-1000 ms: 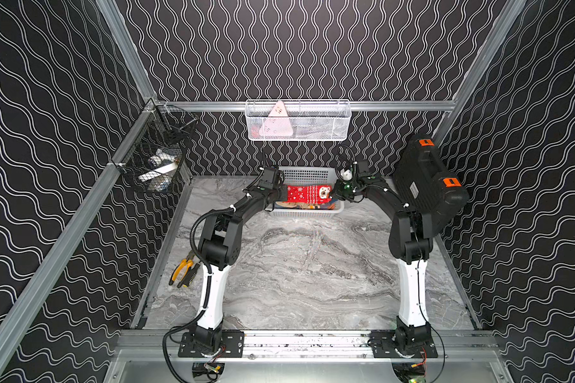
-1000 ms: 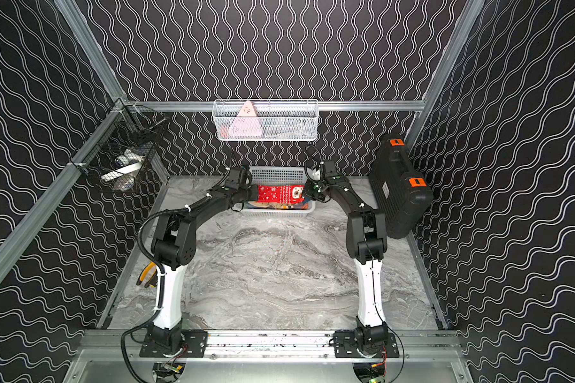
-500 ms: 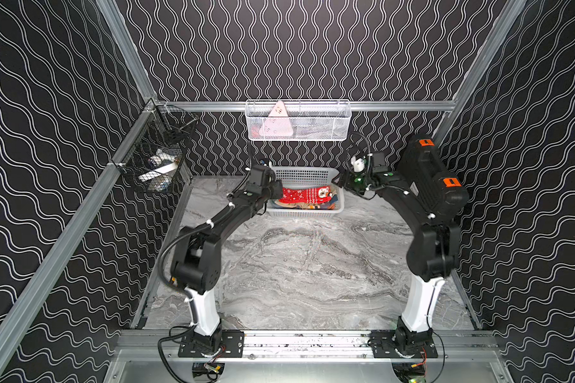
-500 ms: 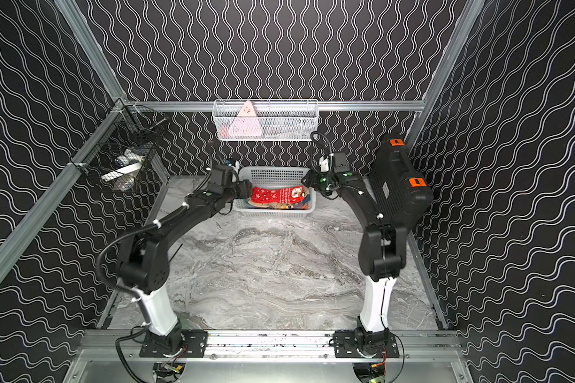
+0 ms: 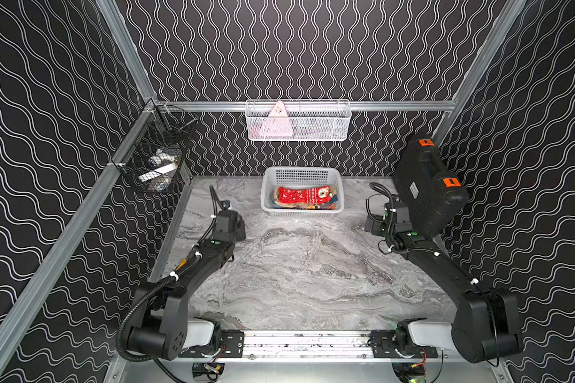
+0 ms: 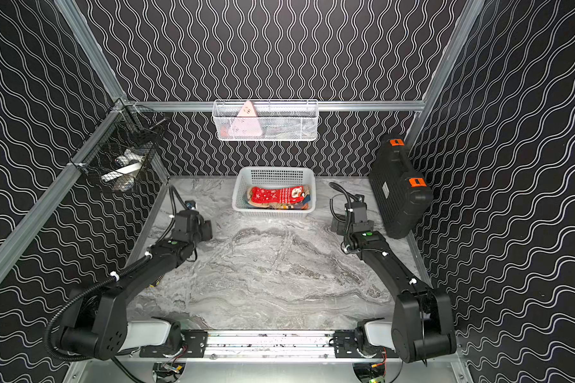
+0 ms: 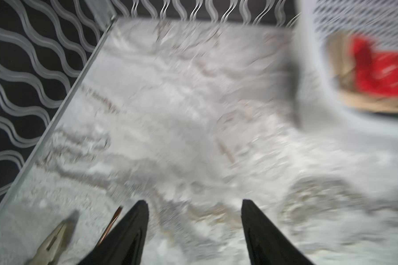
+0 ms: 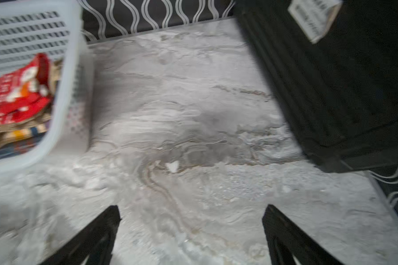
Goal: Place the socks together as a pair
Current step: Reset both arms
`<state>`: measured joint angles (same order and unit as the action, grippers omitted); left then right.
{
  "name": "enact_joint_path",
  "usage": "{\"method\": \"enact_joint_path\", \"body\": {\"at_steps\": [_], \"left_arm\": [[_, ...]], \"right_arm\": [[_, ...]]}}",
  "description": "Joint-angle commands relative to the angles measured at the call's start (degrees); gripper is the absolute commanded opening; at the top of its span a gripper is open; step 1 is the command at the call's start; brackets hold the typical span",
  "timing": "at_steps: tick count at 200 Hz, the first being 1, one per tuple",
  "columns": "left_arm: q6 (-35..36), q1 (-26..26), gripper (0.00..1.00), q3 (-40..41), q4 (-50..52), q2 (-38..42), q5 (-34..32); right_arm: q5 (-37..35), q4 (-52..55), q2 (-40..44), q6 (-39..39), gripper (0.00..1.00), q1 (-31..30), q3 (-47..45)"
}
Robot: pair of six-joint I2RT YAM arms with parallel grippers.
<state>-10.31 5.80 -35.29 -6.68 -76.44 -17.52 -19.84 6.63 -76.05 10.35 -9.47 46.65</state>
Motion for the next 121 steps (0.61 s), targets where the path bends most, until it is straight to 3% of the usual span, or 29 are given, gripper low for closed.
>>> {"method": "enact_joint_path", "body": {"at_steps": [1, 13, 37, 52, 68, 77, 91, 105, 121], "left_arm": [[7.77, -0.79, 0.61, 9.78, -24.4, 0.01, 0.24], [7.33, -1.49, 0.6, 13.07, -30.89, -0.61, -1.41], [3.4, -4.35, 0.62, 14.72, -36.93, -4.41, 3.17], [2.97, -5.1, 0.75, 14.49, -38.66, -5.8, 4.85], [3.63, -5.27, 0.8, 15.26, -42.07, -6.7, 3.44], [4.45, -5.59, 0.98, 16.85, -46.41, -7.75, 3.71], [4.53, -6.49, 0.99, 18.39, -53.31, -10.95, 6.35], [5.25, -6.47, 0.99, 16.34, -48.93, -11.07, 8.77], [6.09, -6.51, 0.99, 16.34, -50.31, -11.74, 9.73]], "right_arm": [[-7.99, -12.42, -1.85, -2.4, 1.0, 1.01, -2.49], [-8.47, -15.03, -3.14, -2.98, 1.0, 1.43, -4.12], [-5.41, -27.59, -4.28, -6.25, 1.0, 1.91, -11.66], [-2.43, -35.61, -5.25, -6.27, 1.0, 2.41, -16.49], [-1.39, -41.67, -7.49, -4.17, 1.0, 3.67, -19.95], [-0.03, -46.25, -9.28, -4.56, 1.0, 4.61, -21.16], [1.91, -42.96, -8.65, -3.07, 1.0, 5.13, -20.01], [1.53, -49.57, -9.75, -4.44, 1.0, 5.26, -21.87], [2.15, -47.97, -8.95, -4.6, 1.0, 5.26, -21.78]]}}
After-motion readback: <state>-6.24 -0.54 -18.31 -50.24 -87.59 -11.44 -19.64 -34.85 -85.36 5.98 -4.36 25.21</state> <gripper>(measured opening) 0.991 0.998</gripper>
